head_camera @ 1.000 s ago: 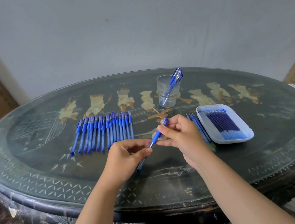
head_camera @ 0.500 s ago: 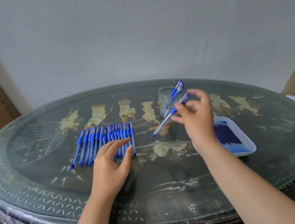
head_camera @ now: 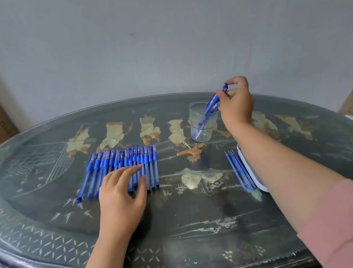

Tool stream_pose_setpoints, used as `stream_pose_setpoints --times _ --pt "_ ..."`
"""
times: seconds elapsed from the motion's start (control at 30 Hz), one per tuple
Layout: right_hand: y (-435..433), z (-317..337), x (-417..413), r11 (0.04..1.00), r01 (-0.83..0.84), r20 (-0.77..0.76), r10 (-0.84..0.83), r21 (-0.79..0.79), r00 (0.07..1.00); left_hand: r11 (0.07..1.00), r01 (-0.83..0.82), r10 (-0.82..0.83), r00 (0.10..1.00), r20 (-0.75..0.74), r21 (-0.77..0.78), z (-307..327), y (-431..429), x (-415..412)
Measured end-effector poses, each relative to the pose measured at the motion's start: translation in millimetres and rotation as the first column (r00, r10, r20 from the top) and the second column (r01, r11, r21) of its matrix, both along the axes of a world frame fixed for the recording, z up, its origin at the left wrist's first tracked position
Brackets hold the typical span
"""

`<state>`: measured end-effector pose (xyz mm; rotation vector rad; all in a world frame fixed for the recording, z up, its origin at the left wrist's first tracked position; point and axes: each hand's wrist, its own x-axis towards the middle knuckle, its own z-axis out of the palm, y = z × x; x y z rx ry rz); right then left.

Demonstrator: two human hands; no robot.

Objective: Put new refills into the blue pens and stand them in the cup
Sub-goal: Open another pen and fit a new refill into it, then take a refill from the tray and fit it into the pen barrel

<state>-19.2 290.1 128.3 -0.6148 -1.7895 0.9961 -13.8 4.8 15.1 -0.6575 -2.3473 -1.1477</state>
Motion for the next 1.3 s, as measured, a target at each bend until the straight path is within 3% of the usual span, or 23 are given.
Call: stream_pose_setpoints --times 0.13,0.37,0.47,0.6,0.67,0.8,0.87,1.0,1.3 --pt "6 -9 -1 0.999 0.004 0.223 -0.013 0.043 0.975 1.0 -0.001 0.001 1.0 -0.005 -0.022 -1 2 -1" --pt "7 -15 -7 0.997 -0.019 0.364 -0.01 0.076 0.931 0.998 0.001 -0.001 1.0 0.002 -0.066 -3 2 -1" --pt "8 -17 -5 0.998 -0.007 0.352 -0.019 0.07 0.936 0.998 0.006 -0.005 1.0 0.01 -0.07 -2 2 -1" --pt "-22 -28 11 0.986 0.078 0.165 -0.102 0.145 0.981 0.999 -0.005 0.007 0.999 0.044 -0.039 -2 2 0" --pt "-54 -46 19 0.985 0.017 0.175 -0.047 0.17 0.983 1.0 -0.02 0.021 0.998 0.061 -0.014 -1 3 0" --pt "-110 -87 22 0.929 -0.258 0.53 0.084 0.263 0.844 0.999 -0.033 0.033 0.998 0.049 0.007 0 2 1" --pt "-125 -101 17 0.909 -0.318 0.621 0.089 0.269 0.779 0.999 -0.034 0.034 0.998 0.045 0.01 0 1 1" --pt "-140 -109 4 0.944 -0.283 0.678 0.099 0.166 0.728 0.999 -0.041 0.04 0.998 0.047 0.022 -1 1 0" --pt "-156 -105 -8 0.971 -0.177 0.729 0.006 0.158 0.684 0.998 -0.041 0.039 0.998 0.048 0.046 -1 1 -1"
